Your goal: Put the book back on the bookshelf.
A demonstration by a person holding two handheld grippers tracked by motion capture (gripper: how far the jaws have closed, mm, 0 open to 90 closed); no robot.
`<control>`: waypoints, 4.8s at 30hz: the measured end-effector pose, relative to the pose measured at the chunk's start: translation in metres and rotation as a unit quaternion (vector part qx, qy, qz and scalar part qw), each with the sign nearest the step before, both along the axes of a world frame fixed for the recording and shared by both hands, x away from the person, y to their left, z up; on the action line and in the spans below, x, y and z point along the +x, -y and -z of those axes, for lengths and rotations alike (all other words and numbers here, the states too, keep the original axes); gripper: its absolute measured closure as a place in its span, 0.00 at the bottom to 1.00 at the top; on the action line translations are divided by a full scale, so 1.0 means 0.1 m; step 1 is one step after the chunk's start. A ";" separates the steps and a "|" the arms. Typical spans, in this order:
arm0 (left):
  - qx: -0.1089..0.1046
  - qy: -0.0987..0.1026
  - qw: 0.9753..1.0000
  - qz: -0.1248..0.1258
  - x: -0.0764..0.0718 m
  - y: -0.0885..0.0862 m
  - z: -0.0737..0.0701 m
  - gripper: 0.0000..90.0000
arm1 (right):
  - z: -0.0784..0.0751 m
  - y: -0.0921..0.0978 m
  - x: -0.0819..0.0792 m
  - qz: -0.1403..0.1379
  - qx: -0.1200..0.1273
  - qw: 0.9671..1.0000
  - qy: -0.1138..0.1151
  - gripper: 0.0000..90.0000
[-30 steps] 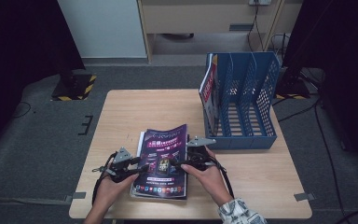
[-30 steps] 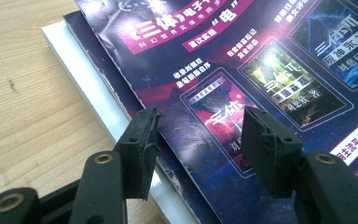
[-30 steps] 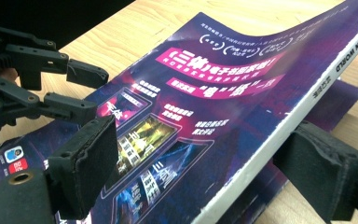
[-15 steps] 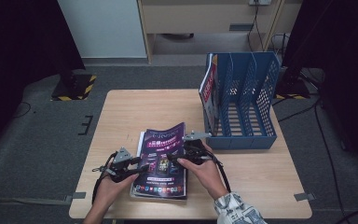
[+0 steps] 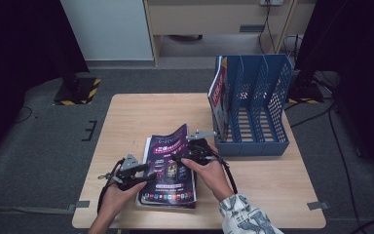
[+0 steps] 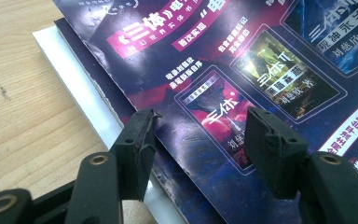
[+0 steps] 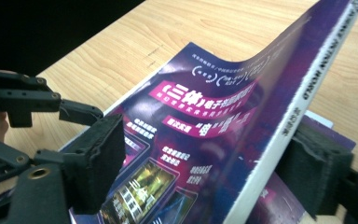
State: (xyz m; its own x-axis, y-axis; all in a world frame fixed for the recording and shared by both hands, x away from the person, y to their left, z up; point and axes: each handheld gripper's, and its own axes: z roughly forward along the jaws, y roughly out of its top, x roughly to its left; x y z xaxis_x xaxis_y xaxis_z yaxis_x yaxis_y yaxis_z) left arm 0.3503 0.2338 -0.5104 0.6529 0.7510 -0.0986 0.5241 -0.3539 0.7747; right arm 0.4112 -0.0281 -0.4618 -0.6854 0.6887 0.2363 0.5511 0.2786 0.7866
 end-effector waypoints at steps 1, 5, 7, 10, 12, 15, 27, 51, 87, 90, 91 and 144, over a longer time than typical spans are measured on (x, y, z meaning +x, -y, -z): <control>0.000 0.000 1.000 0.000 0.00 0.00 0.00 0.48 | -0.01 -0.01 0.01 -0.001 0.000 1.000 0.001 0.25; 0.001 0.001 1.000 -0.001 0.00 0.01 0.00 0.48 | -0.03 -0.04 0.04 -0.003 -0.006 1.000 -0.002 0.25; 0.001 0.001 1.000 -0.001 0.00 0.01 0.00 0.48 | -0.02 -0.06 0.06 -0.002 -0.012 1.000 -0.004 0.25; 0.001 0.001 1.000 -0.001 0.00 0.01 0.00 0.48 | -0.01 -0.08 0.07 0.000 -0.013 1.000 -0.011 0.25; 0.001 0.001 1.000 0.000 0.00 0.01 0.00 0.48 | 0.00 -0.10 0.09 -0.001 -0.017 1.000 -0.012 0.25; 0.002 0.001 1.000 0.000 0.00 0.01 0.00 0.48 | 0.02 -0.13 0.11 0.001 -0.024 1.000 -0.020 0.25; 0.002 0.000 1.000 0.000 0.00 0.01 0.00 0.48 | 0.15 -0.20 0.22 -0.008 -0.041 0.999 -0.035 0.31; -0.003 0.001 1.000 0.005 0.02 0.05 0.01 0.43 | 0.11 -0.17 0.31 0.026 -0.053 0.998 -0.015 0.83; -0.095 -0.022 0.995 0.008 0.14 -0.03 0.01 0.26 | -0.69 -0.31 -0.02 -0.062 0.035 0.985 0.157 0.90; -0.109 -0.021 0.994 0.013 0.15 -0.06 0.00 0.31 | -0.70 -0.32 -0.02 -0.065 0.041 0.984 0.160 0.90; -0.116 -0.022 0.993 0.013 0.16 -0.07 -0.01 0.33 | -0.70 -0.32 -0.03 -0.066 0.044 0.984 0.162 0.90; -0.055 0.060 0.997 -0.015 0.08 -0.30 -0.36 0.90 | -0.92 -0.11 0.08 -0.098 0.070 0.977 0.175 0.78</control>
